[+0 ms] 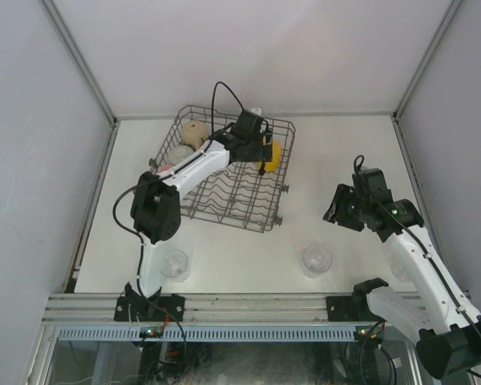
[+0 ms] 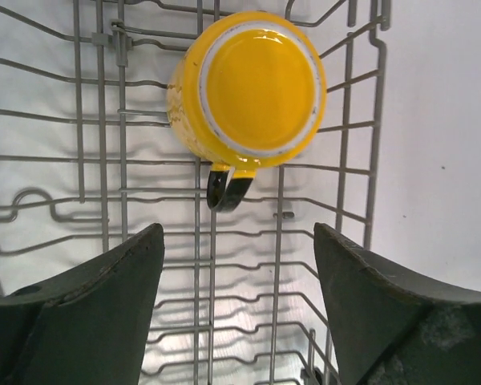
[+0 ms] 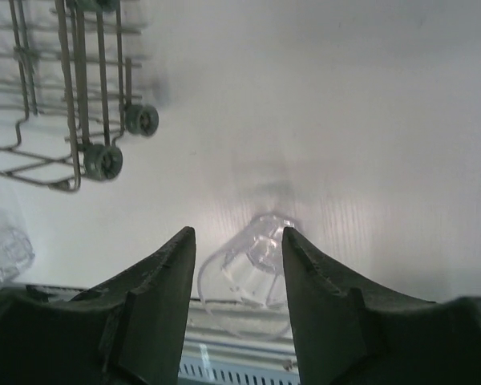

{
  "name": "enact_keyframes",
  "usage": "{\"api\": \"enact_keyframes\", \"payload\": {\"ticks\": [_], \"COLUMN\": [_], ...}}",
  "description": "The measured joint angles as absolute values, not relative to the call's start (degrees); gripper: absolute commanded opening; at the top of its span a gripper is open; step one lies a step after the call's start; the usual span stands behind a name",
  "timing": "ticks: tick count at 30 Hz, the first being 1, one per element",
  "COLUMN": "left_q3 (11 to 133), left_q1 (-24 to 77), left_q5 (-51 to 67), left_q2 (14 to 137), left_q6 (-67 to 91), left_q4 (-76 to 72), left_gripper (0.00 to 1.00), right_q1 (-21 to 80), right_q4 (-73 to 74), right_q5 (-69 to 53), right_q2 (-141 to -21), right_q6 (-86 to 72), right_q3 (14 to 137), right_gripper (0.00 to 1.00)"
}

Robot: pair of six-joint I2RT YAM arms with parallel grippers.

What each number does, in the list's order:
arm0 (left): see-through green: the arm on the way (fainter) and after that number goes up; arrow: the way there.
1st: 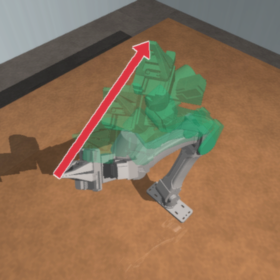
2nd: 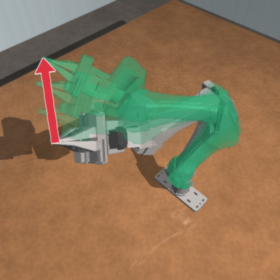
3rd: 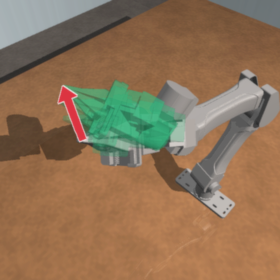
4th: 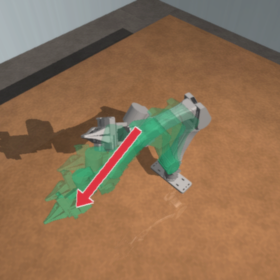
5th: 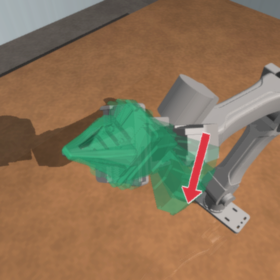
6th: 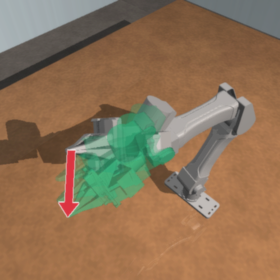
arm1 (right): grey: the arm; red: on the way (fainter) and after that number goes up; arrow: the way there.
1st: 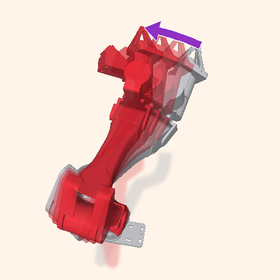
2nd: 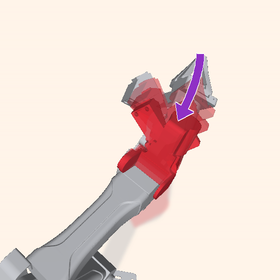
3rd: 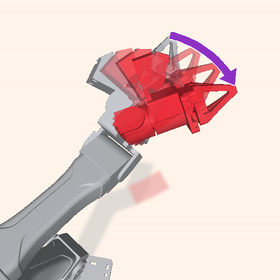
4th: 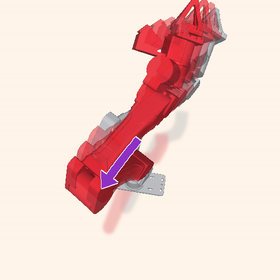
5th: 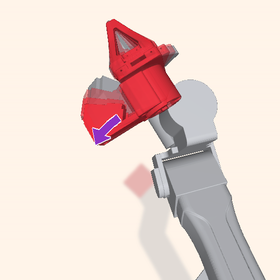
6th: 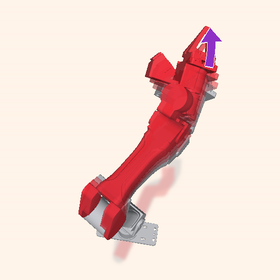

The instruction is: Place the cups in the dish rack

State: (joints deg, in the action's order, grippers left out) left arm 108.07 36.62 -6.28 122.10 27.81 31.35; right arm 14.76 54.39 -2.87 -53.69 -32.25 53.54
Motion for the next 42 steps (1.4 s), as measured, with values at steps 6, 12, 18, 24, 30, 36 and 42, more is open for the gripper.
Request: {"api": "enact_keyframes", "payload": {"ticks": [6,12,18,24,30,36,42], "left_q3": [107.55,104.64,100.71,98.74,95.53,90.21,86.65], "left_q1": [36.62,36.62,36.62,36.62,36.62,36.62,35.77], "left_q5": [-5.78,-2.74,0.01,1.63,4.14,8.05,14.74], "left_q2": [114.69,103.28,93.86,88.92,85.56,82.46,81.08], "left_q6": [27.79,28.45,30.13,31.44,32.93,34.48,37.01], "left_q4": [34.48,36.93,38.15,39.29,39.92,39.31,35.97], "left_gripper": [0.79,0.79,0.79,0.79,0.79,0.81,0.87], "right_q1": [22.5,28.75,30.65,30.89,32.01,32.62,31.77], "right_q4": [61.25,65.04,66.28,65.71,63.2,61.06,61.12], "right_q5": [-0.6,0.49,2.15,2.96,3.64,4.29,3.62], "right_q2": [-50.33,-46.15,-43.64,-44.05,-47.88,-51.24,-51.64], "right_q6": [-35.42,-40.93,-44.58,-46.09,-47.62,-48.86,-48.14], "right_q3": [52.9,47.42,42.33,38.06,37.04,37.04,38.94], "right_gripper": [0.48,0.48,0.46,0.42,0.24,0.0,0.0]}}
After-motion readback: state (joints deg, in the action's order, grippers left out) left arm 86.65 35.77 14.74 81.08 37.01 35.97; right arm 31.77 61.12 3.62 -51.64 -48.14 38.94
